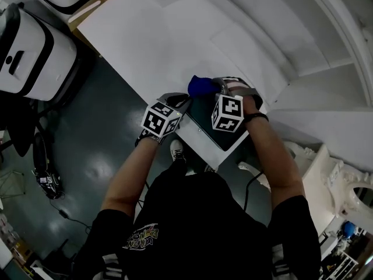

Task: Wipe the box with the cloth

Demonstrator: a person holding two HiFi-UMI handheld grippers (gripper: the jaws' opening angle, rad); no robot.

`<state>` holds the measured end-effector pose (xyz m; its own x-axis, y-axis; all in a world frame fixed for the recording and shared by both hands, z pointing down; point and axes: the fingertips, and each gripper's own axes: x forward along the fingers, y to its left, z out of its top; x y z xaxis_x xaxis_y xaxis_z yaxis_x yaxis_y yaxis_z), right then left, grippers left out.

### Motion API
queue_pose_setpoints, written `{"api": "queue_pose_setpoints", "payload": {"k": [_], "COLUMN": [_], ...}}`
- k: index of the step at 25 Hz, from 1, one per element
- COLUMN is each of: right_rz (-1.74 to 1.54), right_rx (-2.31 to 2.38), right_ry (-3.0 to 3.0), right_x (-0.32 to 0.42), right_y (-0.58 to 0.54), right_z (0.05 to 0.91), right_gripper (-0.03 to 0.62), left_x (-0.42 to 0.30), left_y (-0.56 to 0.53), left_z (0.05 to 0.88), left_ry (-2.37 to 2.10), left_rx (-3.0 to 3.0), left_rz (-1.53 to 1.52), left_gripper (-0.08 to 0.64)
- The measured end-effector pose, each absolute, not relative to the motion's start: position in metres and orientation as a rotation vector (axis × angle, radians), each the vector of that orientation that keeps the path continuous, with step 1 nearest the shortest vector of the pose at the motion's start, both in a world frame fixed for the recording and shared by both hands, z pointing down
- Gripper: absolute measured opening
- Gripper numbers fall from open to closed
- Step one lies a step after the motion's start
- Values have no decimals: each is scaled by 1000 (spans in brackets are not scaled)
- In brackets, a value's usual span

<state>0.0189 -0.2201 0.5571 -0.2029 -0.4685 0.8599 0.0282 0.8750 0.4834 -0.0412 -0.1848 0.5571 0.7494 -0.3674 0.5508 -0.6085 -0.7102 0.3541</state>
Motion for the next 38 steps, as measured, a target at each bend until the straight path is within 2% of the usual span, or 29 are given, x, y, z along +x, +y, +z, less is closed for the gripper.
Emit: {"api": "queue_pose_setpoints", "payload": {"k": [17, 38], "right_rz": [-684, -669], "right_rx": [-82, -57], "right_ry": [-1457, -1481], "right_x": [13, 41], "right_y": [-211, -171], "right_z": [572, 574], "right_gripper": [84, 92], "left_x": [-42, -46], "left_y": [-186, -187], "left_z": [559, 560], "left_ry": [-752, -768], "left_rx": [2400, 2389], "left_rz": [597, 584], "left_gripper": [54, 55]}}
